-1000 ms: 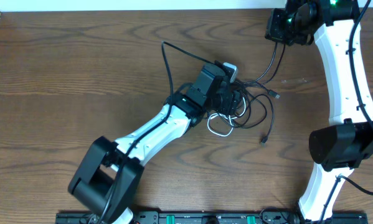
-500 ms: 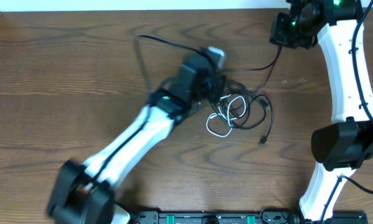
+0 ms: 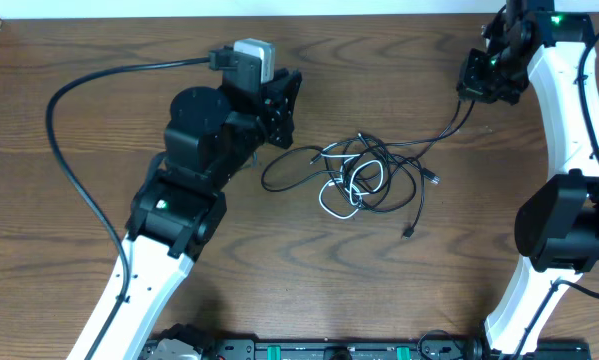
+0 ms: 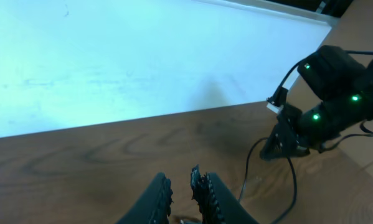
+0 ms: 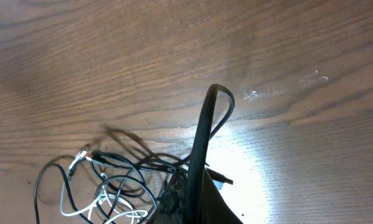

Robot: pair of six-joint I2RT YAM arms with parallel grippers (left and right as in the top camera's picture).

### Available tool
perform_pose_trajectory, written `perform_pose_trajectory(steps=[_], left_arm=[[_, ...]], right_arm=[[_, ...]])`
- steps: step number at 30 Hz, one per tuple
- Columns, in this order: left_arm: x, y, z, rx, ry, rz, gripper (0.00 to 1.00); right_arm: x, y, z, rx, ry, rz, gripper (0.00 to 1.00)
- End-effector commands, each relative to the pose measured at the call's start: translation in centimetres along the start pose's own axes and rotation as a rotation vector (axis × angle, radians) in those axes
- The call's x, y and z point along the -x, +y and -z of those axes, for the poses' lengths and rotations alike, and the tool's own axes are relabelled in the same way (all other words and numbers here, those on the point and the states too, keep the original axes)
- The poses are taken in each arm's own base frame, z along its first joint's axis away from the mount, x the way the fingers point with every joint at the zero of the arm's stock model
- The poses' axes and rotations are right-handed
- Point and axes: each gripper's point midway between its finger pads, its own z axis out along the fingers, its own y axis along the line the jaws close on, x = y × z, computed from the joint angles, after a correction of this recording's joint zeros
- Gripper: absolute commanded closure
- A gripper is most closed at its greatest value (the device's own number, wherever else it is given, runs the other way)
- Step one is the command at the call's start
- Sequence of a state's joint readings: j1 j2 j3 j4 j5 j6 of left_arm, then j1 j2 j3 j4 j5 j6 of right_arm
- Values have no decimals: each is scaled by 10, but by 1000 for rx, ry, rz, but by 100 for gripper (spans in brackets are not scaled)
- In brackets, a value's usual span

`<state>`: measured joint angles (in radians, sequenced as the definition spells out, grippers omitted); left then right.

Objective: Untangle cables

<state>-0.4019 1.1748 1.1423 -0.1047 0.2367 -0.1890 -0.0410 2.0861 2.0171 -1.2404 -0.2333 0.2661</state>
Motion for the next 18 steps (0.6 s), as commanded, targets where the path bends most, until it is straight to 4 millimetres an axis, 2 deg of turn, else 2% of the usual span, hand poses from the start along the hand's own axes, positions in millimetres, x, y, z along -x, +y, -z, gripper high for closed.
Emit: perform_pose_trajectory(steps=[1,3,5,11,18], left_arm=[[-17,-1,-4,-4,70,9,78],[-49,0,-12,-1,191,28,68],[-73,-1,-16,-4,277,39,59],[-146,-11,-21,-1,548,133,56],[-199,-24,-30,-3,703,110,52]], right_arm=[[-2,5,-5,32,17,25,99],[-2,6,-5,37,17,29,99],[-2,7,-5,37,17,29,99],[-2,6,-5,36,18,38,99],[-2,6,-5,36,18,38,99]])
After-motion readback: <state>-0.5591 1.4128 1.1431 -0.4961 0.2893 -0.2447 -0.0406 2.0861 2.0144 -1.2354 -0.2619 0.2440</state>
